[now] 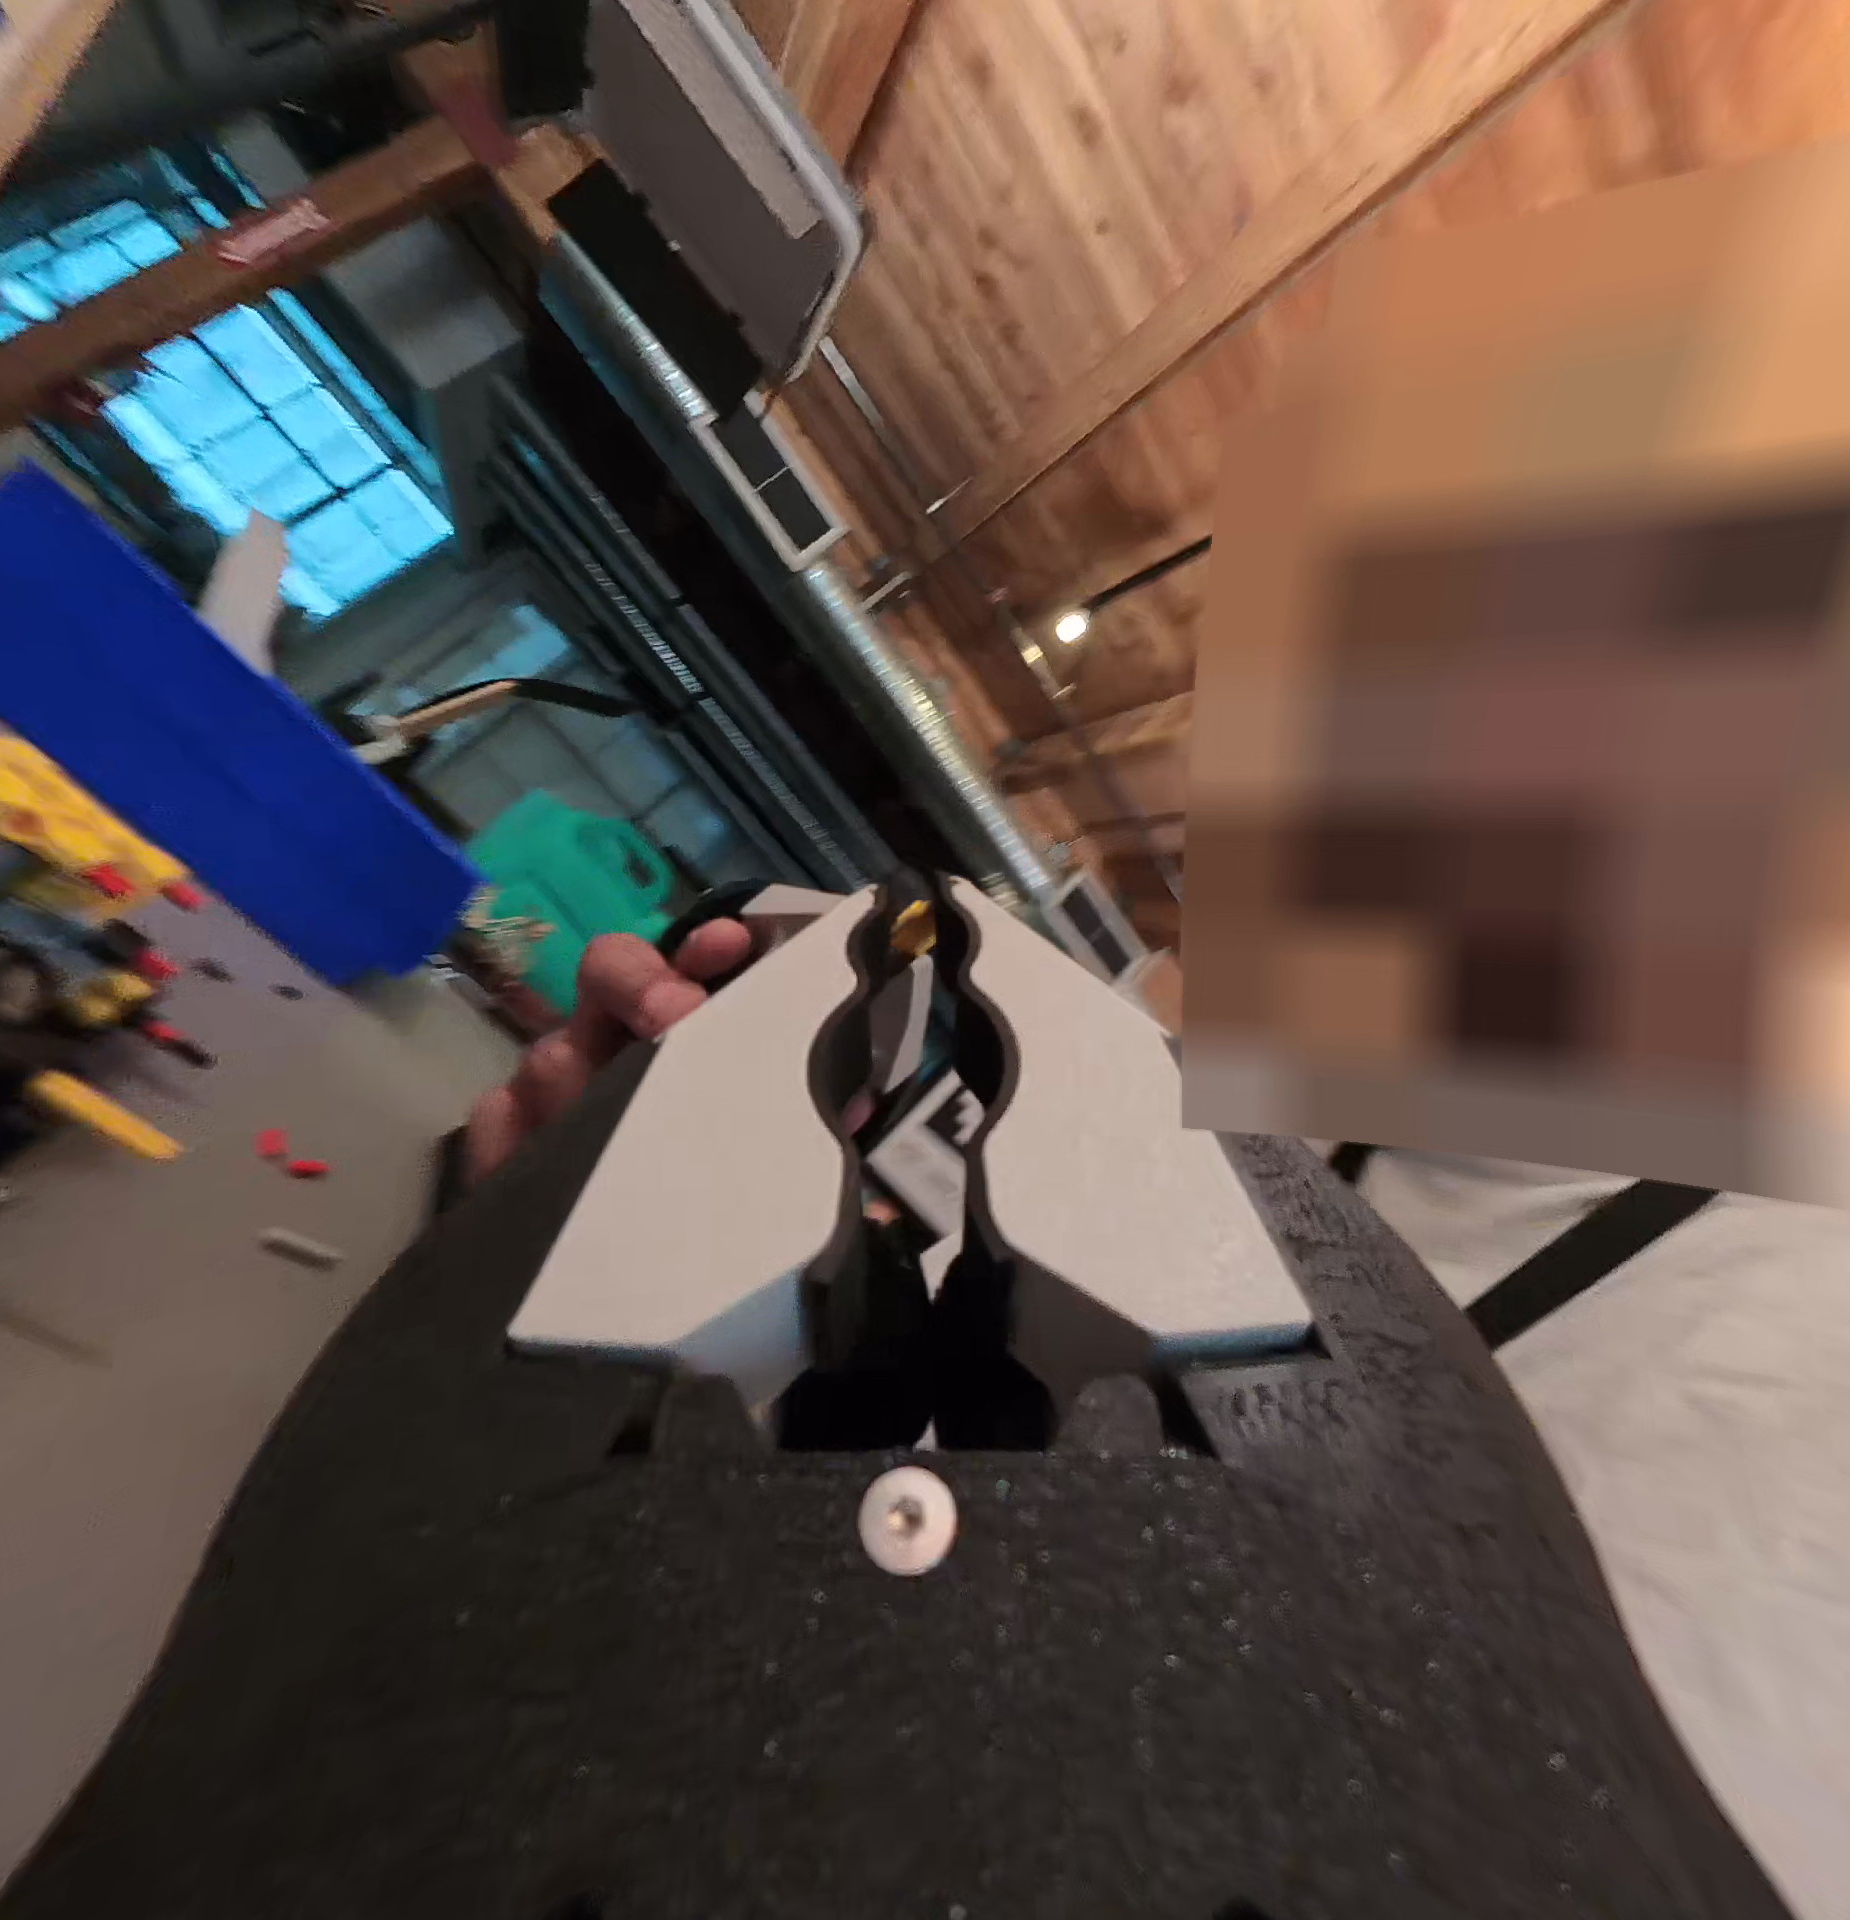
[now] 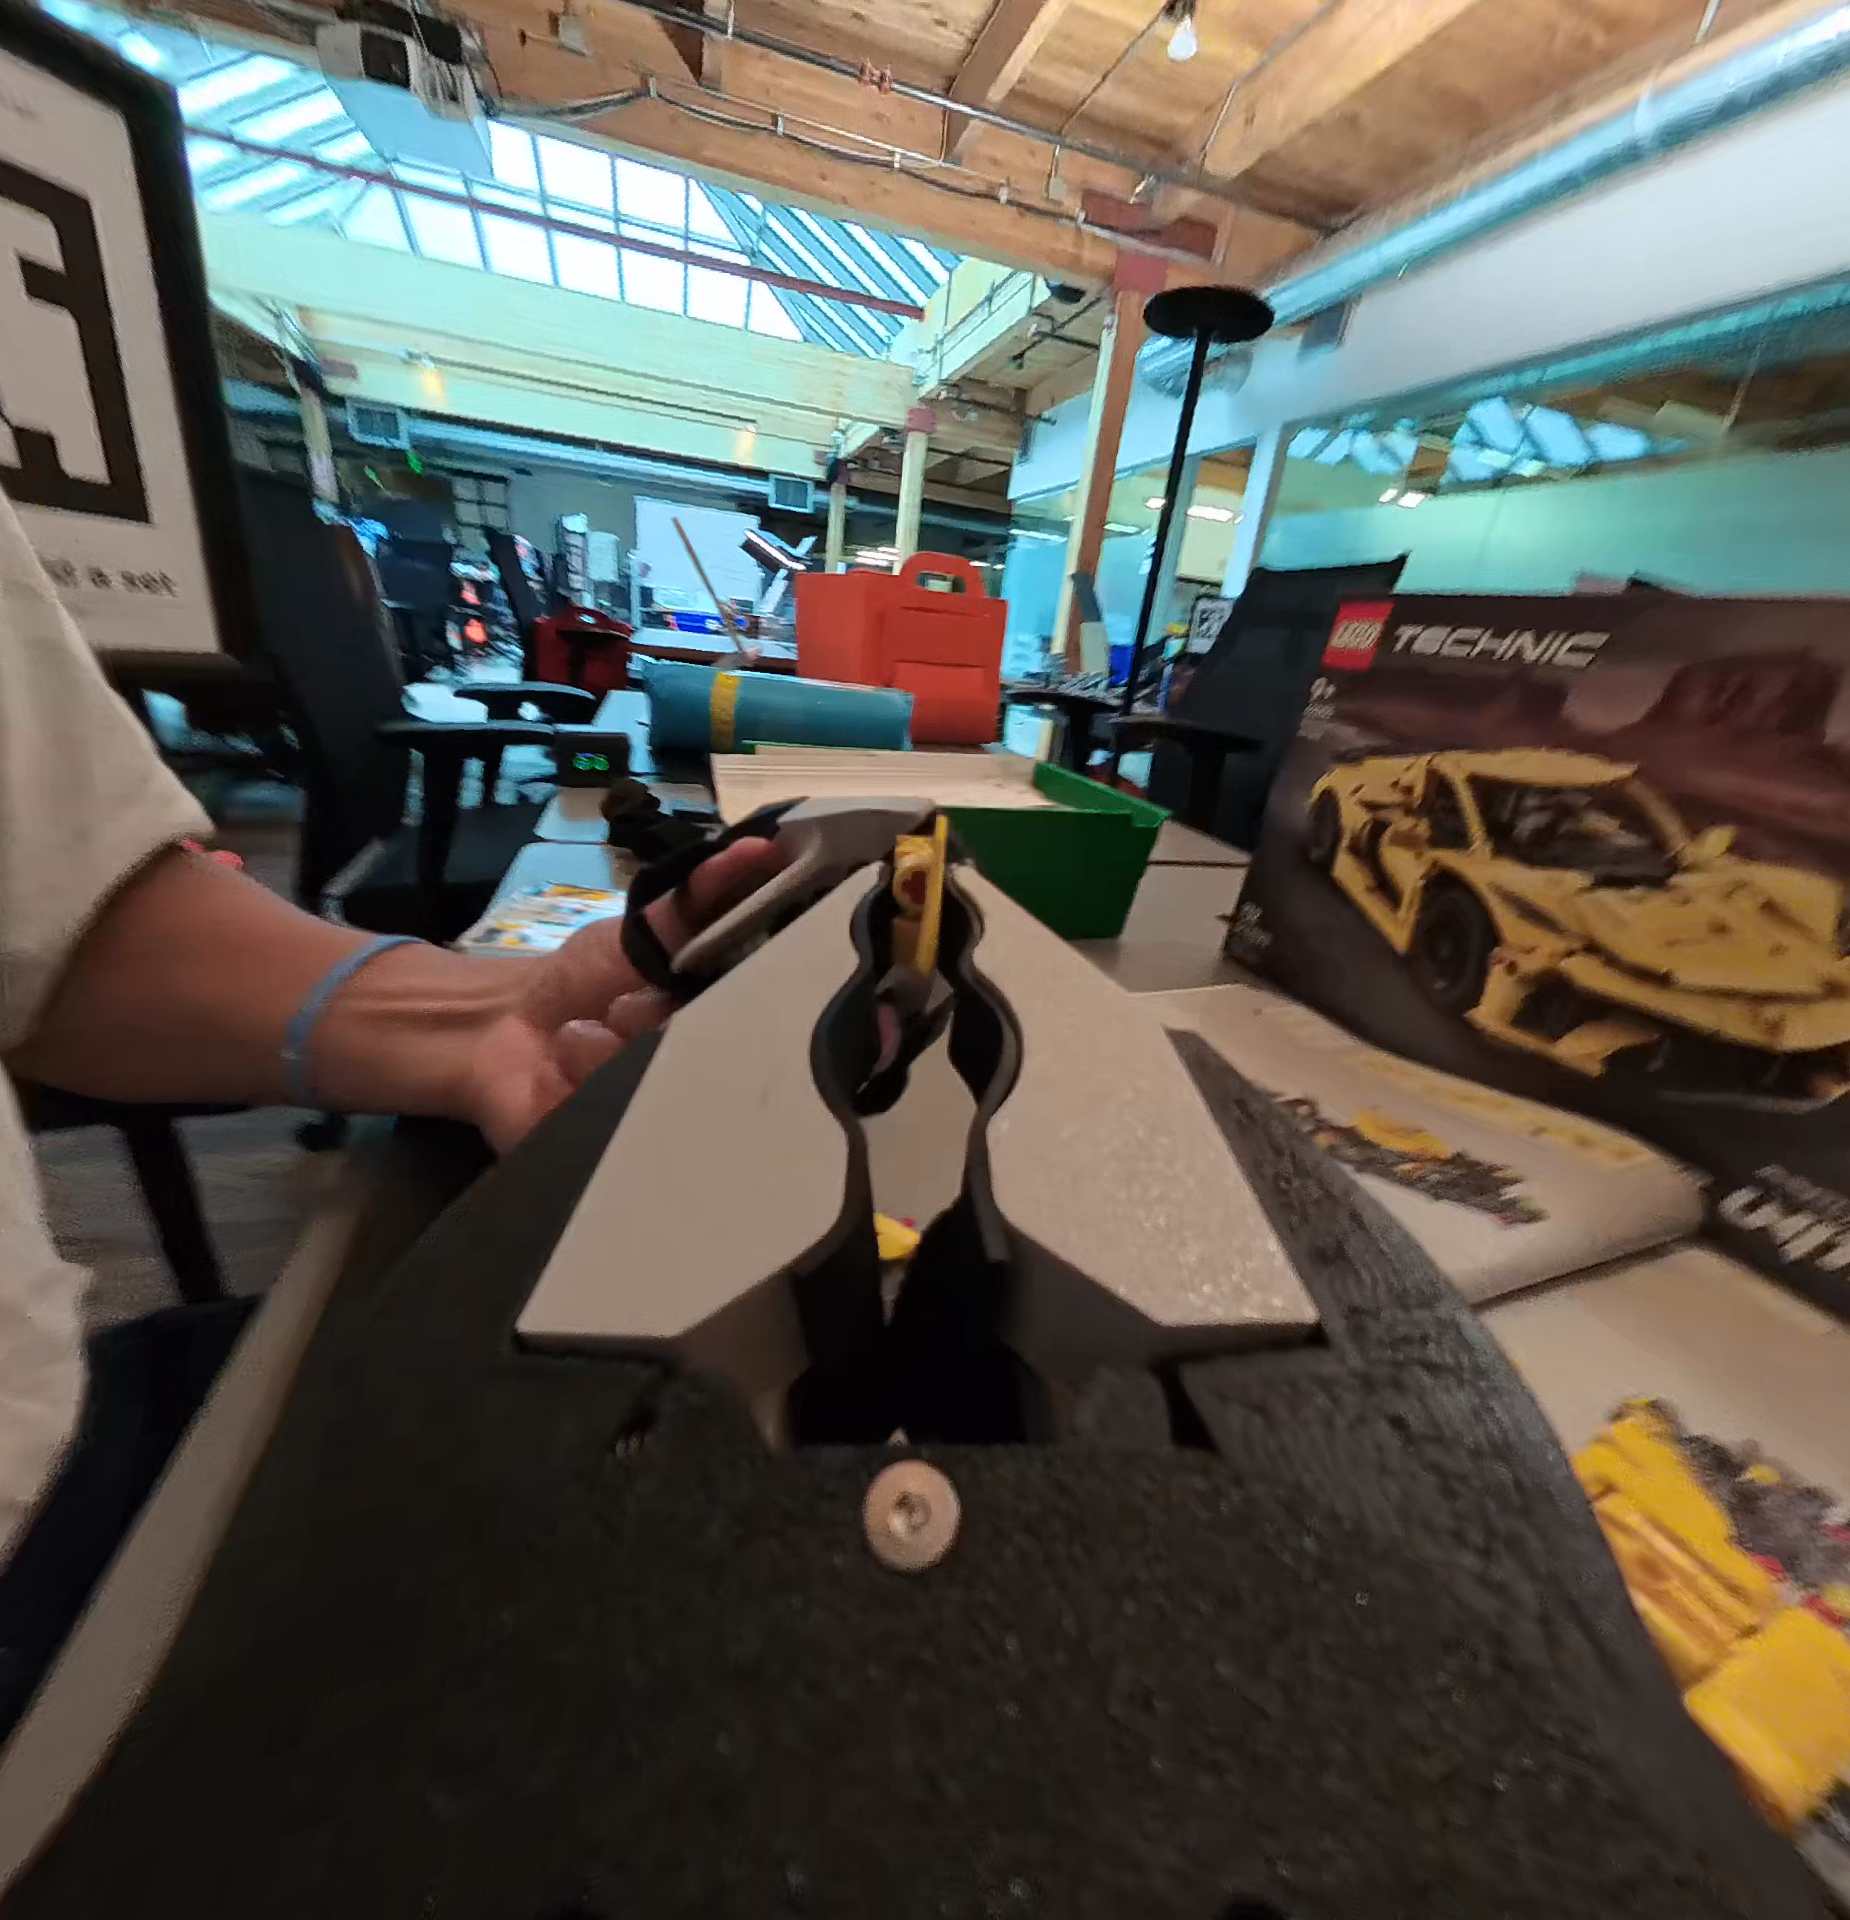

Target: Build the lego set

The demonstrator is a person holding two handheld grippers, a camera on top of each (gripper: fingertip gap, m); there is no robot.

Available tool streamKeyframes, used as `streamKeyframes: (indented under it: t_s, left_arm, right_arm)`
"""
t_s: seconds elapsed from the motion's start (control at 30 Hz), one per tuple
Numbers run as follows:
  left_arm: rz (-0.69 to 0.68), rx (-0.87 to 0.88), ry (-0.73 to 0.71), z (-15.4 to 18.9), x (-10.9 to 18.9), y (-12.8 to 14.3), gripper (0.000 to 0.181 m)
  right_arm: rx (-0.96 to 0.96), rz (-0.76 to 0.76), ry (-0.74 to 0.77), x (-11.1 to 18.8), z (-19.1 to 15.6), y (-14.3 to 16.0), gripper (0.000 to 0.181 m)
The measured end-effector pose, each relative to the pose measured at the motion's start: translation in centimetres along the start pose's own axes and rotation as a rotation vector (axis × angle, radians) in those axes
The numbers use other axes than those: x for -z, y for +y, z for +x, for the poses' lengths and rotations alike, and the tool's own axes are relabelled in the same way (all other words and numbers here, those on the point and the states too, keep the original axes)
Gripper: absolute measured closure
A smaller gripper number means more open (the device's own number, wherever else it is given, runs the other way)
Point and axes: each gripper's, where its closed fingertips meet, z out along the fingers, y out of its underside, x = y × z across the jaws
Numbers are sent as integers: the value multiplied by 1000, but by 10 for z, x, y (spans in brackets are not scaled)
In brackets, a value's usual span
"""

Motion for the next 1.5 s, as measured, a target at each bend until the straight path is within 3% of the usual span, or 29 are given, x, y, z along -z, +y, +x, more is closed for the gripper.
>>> streamKeyframes:
  t_s: [0.17, 0.27, 0.77, 0.9, 0.97, 1.0, 1.17, 1.5]
  left_arm:
    - [-132, -271, -134, 0, -2, 7, 163]
    - [-150, -326, -193, -7, 0, 9, 171]
    - [-227, -359, -289, -24, 10, 17, 174]
    - [-181, -229, -313, -34, 17, 7, 175]
    - [-144, -212, -328, -37, 20, 0, 175]
    - [-152, -217, -330, -37, 21, 1, 175]
    - [-193, -245, -336, -37, 18, 9, 175]
    - [-197, -314, -354, -37, 16, 12, 174]
  right_arm:
    - [-299, 8, -77, 3, 6, 1, 176]
    - [-425, -9, -129, 3, 5, 6, 175]
    - [-653, -113, -207, 3, 3, 28, 176]
    - [-765, -160, -196, 1, 8, 39, 174]
    - [-851, -134, -212, 4, 12, 35, 157]
    - [-885, -123, -217, 5, 15, 34, 158]
    - [-864, -138, -209, 4, 16, 36, 174]
    - [-833, -142, -204, 6, 15, 37, 175]
